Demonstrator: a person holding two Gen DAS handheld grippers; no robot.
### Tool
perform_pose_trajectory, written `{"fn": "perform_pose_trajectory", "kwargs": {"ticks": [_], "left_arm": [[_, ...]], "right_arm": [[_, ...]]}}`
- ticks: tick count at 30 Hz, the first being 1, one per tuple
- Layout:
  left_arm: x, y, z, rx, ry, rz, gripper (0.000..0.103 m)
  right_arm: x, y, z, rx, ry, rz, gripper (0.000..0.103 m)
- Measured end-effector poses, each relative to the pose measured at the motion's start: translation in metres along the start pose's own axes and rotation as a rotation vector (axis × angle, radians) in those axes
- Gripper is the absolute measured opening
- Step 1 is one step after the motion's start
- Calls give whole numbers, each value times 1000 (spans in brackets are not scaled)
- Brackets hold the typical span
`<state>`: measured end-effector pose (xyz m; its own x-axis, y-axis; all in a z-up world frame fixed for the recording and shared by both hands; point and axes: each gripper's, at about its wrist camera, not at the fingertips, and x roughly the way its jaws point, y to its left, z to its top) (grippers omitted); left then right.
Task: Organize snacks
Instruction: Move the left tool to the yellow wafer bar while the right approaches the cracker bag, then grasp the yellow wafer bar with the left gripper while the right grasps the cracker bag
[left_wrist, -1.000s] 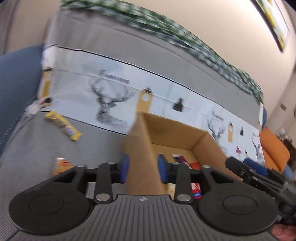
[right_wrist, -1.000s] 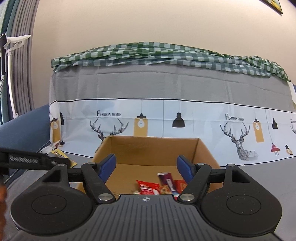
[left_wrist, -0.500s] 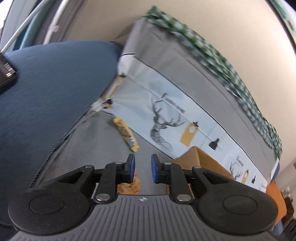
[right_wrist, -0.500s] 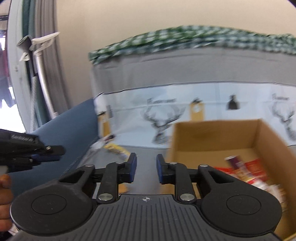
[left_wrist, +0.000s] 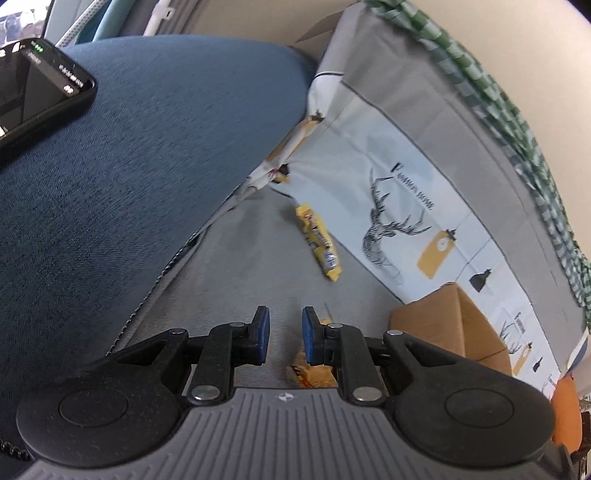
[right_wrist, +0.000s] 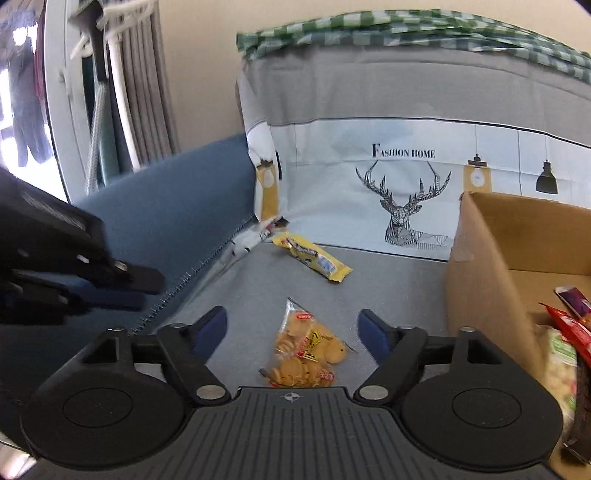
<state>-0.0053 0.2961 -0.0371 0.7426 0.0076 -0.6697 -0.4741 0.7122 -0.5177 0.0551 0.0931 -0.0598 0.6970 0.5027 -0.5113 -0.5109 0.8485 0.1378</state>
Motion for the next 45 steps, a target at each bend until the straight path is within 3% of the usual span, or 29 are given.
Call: {"fn": "perform_pose_trajectory", "kwargs": {"ticks": [3, 9, 10, 11, 12, 17, 23, 26, 30, 36, 39, 42, 43, 44, 45], "left_arm": [[7, -1, 2, 6, 9, 24, 19], [22, -12, 6, 15, -9, 53, 19], [25, -14, 6, 15, -9, 53, 19], [28, -16, 7, 15, -10, 52, 19], [30, -18, 8, 13, -9, 46, 19], [49, -29, 15, -14, 13, -18, 19], [95, -56, 34, 63, -5, -49, 24], [125, -61, 45, 79, -3, -41, 26], [163, -59, 54, 72, 30, -39, 36], [207, -69, 64, 72, 48, -15, 61], [225, -78, 64, 114, 59, 36, 65], [239, -84, 58, 173, 87, 96, 59], [241, -85, 56, 196, 88, 97, 43], [241, -84, 55, 210, 87, 79, 35], [239, -84, 55, 213, 86, 56, 17]], "right_arm": [[23, -1, 0, 47, 28, 10, 82], [61, 6, -17, 9, 122, -1, 82], [67, 7, -21, -9, 150, -15, 78], [73, 6, -22, -7, 186, -22, 68], [76, 4, -23, 7, 204, -23, 67], [78, -5, -20, 49, 191, -29, 52], [65, -15, -11, 81, 123, -111, 50], [66, -23, -9, 104, 148, -135, 51], [70, -29, -11, 128, 193, -159, 51], [74, -33, -9, 151, 209, -183, 51], [75, -32, -9, 156, 218, -186, 51], [76, -32, -10, 149, 221, -186, 51], [76, -33, -10, 145, 221, -188, 51], [76, -33, -11, 141, 221, -189, 51], [76, -33, -11, 138, 220, -191, 51]]}}
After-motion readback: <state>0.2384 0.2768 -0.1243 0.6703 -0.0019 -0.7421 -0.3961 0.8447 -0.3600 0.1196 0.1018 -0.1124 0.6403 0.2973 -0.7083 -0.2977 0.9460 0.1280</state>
